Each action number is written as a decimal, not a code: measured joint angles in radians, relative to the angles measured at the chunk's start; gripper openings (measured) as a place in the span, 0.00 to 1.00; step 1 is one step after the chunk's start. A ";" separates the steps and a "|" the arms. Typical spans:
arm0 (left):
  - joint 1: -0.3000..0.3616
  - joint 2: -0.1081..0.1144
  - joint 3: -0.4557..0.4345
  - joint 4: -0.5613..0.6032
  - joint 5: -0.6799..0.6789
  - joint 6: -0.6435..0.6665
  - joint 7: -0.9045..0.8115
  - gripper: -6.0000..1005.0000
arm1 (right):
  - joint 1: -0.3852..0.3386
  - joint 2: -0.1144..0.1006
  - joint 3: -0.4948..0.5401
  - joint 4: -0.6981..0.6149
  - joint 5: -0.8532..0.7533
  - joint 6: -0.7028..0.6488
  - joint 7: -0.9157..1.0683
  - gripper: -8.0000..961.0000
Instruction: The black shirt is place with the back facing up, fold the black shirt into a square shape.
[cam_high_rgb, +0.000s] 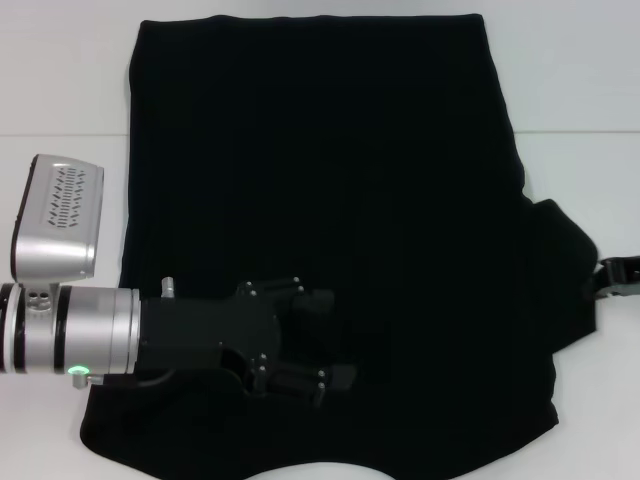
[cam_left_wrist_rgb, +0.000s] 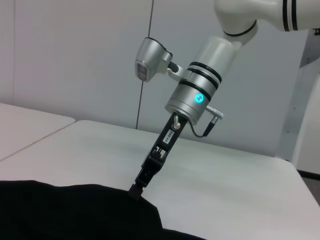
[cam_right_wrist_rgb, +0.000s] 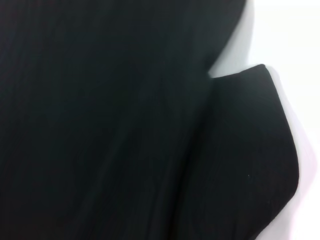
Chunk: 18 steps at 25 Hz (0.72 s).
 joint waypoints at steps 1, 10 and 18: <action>0.000 0.000 0.000 0.000 0.000 0.003 -0.005 0.94 | -0.010 -0.003 0.000 -0.012 0.000 -0.008 0.000 0.02; 0.003 -0.010 -0.006 0.000 -0.002 0.009 -0.011 0.94 | -0.070 -0.031 0.008 -0.087 0.000 -0.059 -0.002 0.02; 0.003 -0.015 -0.006 0.000 -0.003 0.011 -0.028 0.94 | -0.079 -0.046 0.008 -0.101 0.000 -0.048 -0.004 0.02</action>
